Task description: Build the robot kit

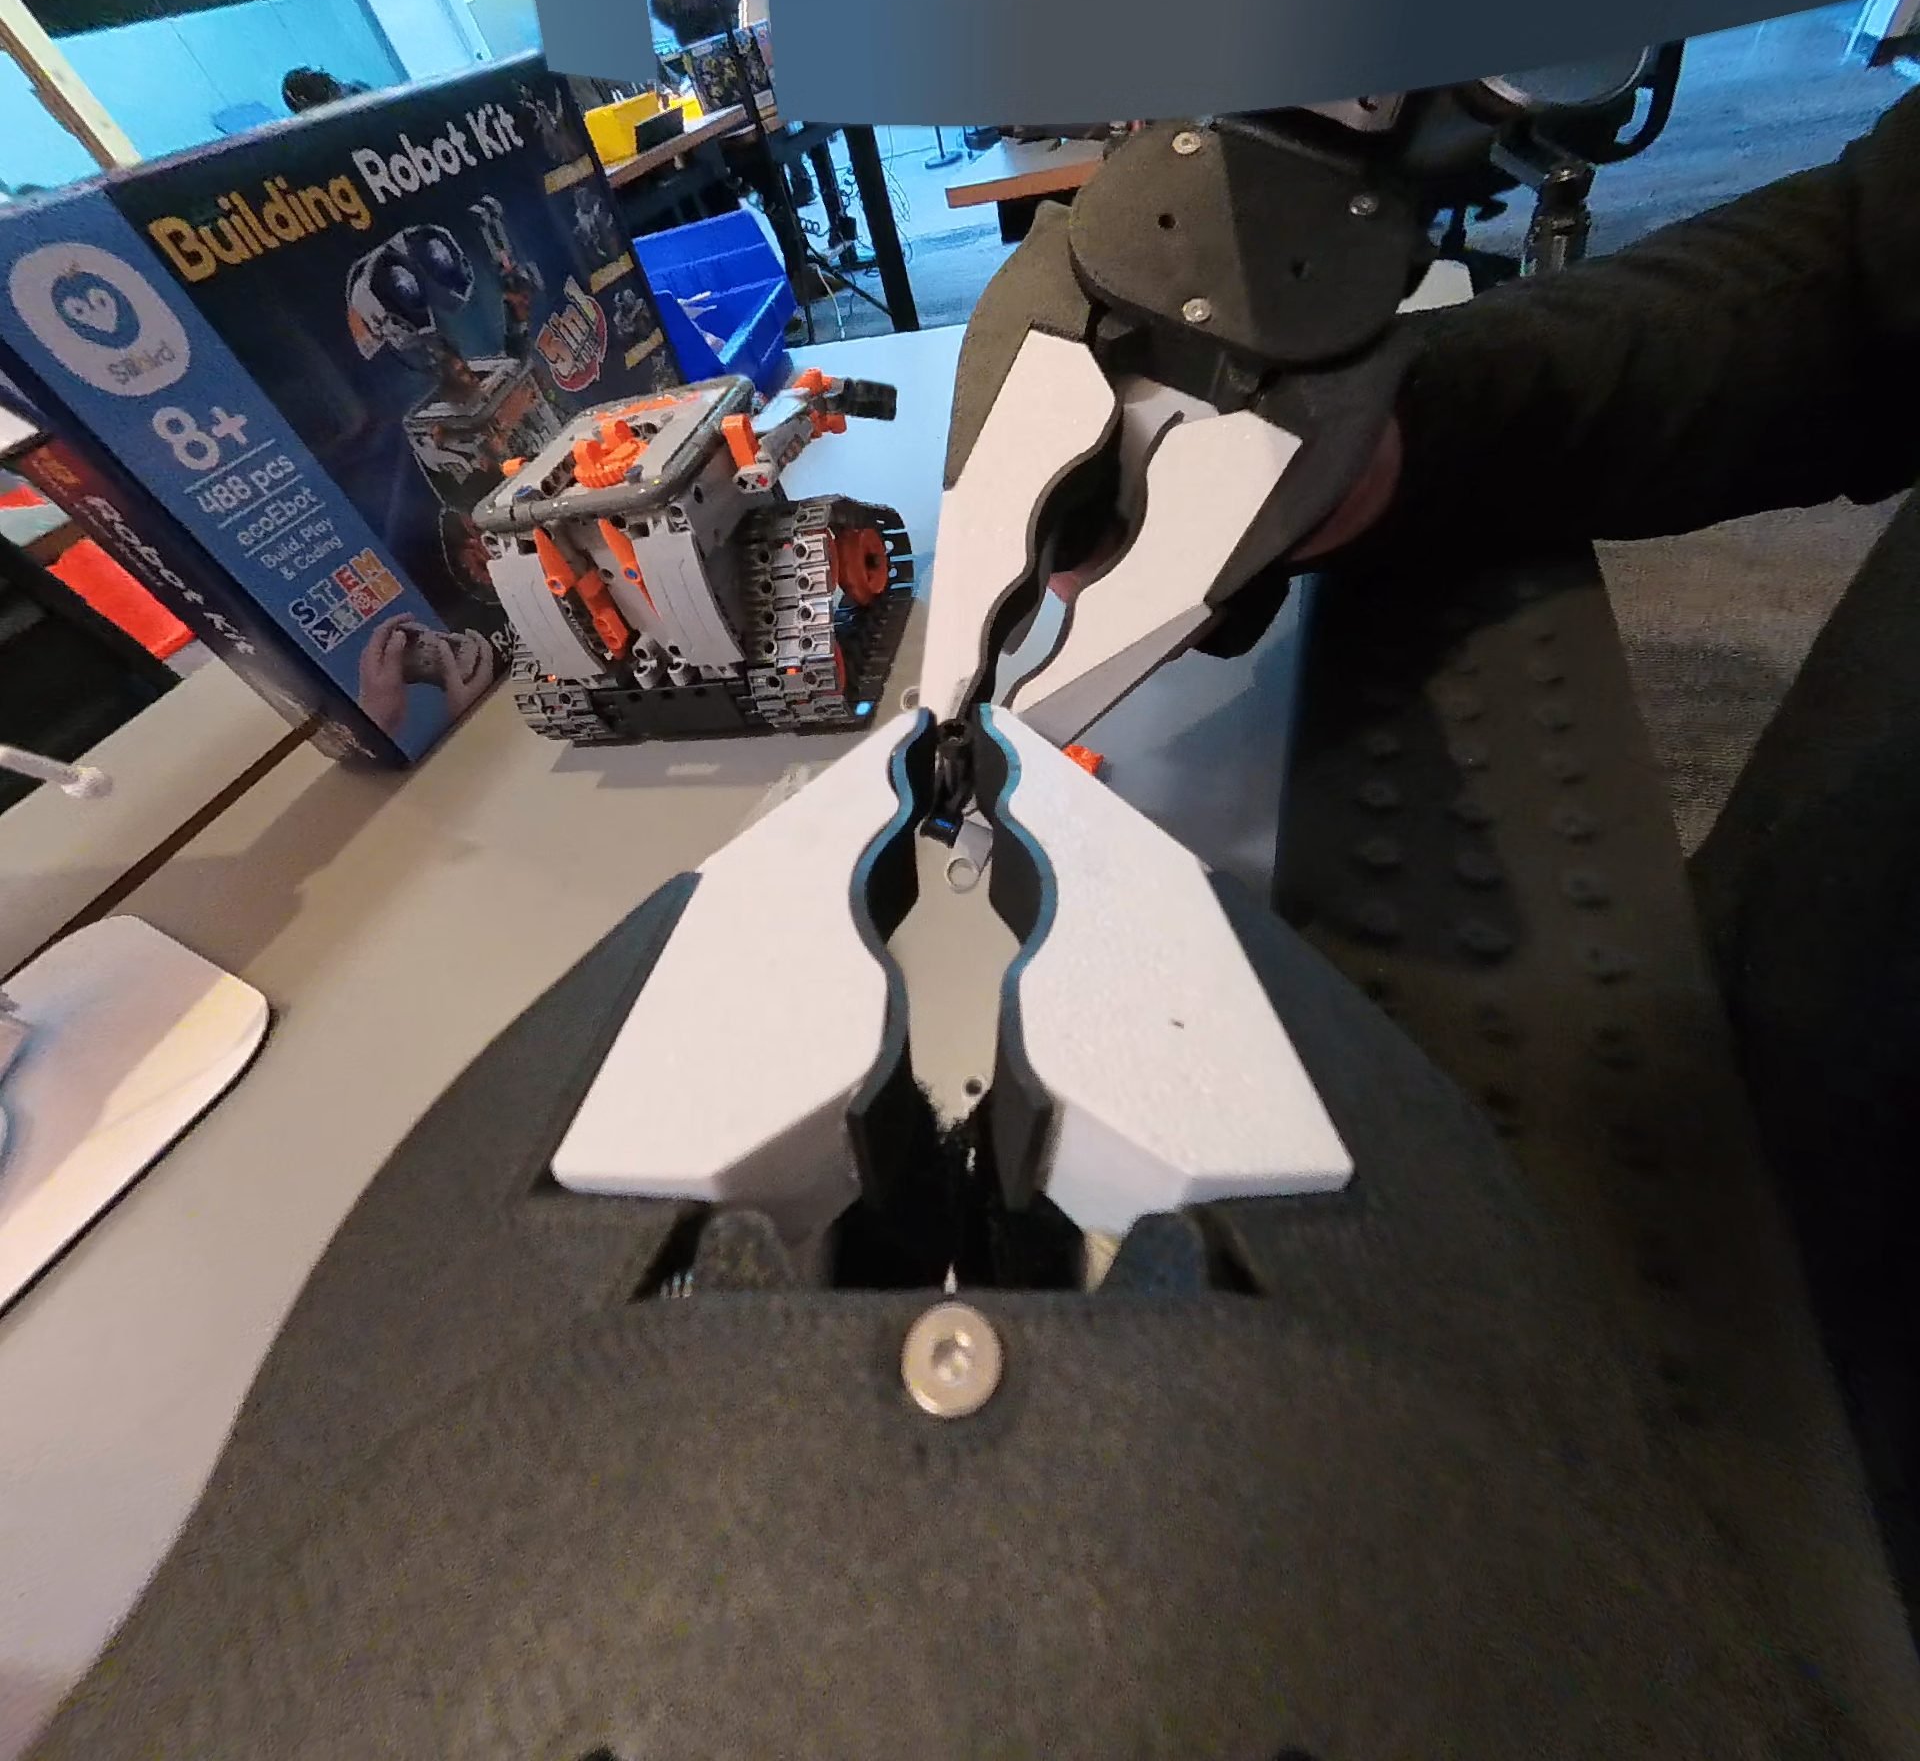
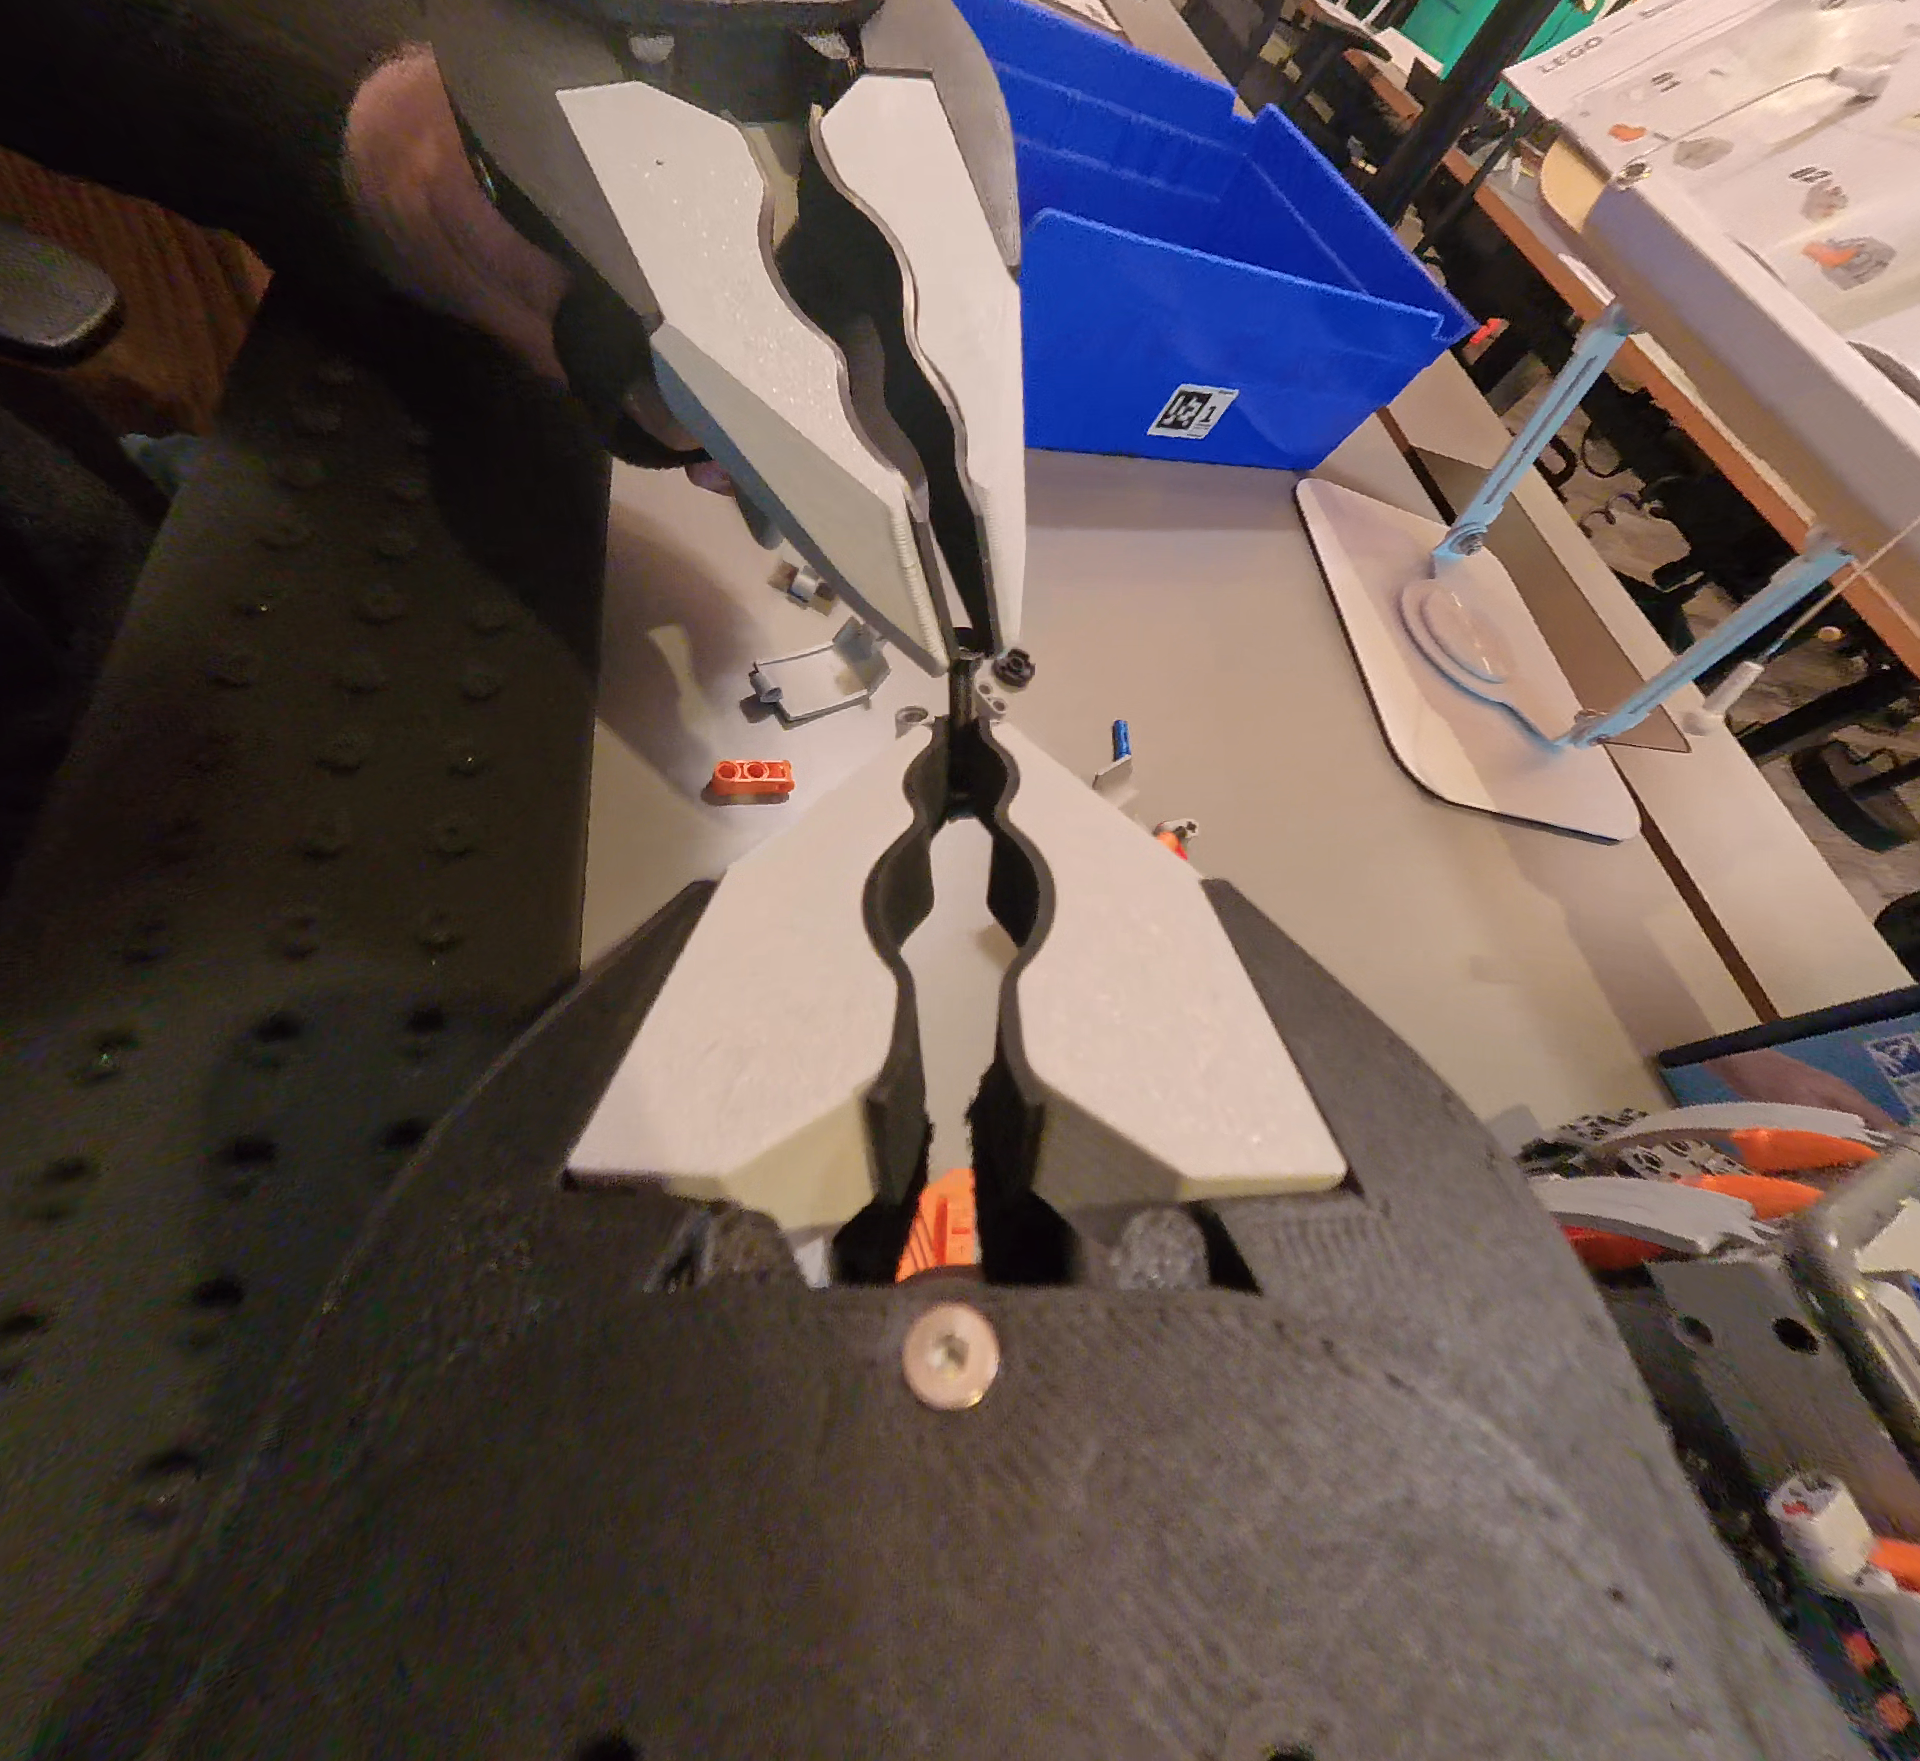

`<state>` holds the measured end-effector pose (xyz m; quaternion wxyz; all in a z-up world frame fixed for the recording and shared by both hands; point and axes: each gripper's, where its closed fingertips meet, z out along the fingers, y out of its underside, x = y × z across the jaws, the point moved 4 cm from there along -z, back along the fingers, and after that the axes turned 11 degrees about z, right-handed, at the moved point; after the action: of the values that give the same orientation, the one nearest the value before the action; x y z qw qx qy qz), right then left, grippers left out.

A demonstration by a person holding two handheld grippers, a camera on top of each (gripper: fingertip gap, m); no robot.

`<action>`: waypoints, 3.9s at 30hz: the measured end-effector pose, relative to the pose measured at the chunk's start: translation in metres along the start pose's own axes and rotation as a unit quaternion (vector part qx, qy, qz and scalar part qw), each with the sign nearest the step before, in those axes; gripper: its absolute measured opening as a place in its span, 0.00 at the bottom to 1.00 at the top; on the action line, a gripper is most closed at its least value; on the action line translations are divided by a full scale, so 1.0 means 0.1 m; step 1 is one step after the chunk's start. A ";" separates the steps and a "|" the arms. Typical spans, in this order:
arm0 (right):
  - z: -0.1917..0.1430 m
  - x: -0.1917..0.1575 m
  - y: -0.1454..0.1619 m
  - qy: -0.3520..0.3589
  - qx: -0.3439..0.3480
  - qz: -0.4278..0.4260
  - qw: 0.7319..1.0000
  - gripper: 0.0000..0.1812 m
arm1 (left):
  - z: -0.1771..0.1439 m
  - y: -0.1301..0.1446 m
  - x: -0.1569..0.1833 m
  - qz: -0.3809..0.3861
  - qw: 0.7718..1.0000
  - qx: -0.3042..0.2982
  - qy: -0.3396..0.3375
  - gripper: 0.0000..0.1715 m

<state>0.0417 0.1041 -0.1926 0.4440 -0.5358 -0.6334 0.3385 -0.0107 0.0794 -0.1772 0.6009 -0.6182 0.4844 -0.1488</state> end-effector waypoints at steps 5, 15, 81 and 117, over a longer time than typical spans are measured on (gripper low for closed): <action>0.05 -0.04 0.04 -0.012 -0.009 0.000 1.000 0.00 | 0.00 0.06 0.04 -0.004 1.000 -0.003 0.006 0.03; 0.09 -0.04 0.10 0.004 -0.031 -0.018 0.999 0.00 | 0.02 0.13 0.06 -0.003 1.000 -0.021 0.006 0.03; -0.10 0.18 -0.03 -0.171 0.066 0.300 0.936 0.00 | 0.13 0.11 0.11 0.236 0.960 -0.102 -0.111 0.10; -0.09 0.23 0.15 -0.065 -0.011 0.131 0.989 0.14 | 0.19 0.29 0.04 0.080 0.991 -0.101 -0.025 0.10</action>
<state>0.0551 0.1291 -0.1979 0.3476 -0.5958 -0.5888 0.4213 -0.0061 0.0932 -0.2096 0.5573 -0.6383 0.5298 -0.0355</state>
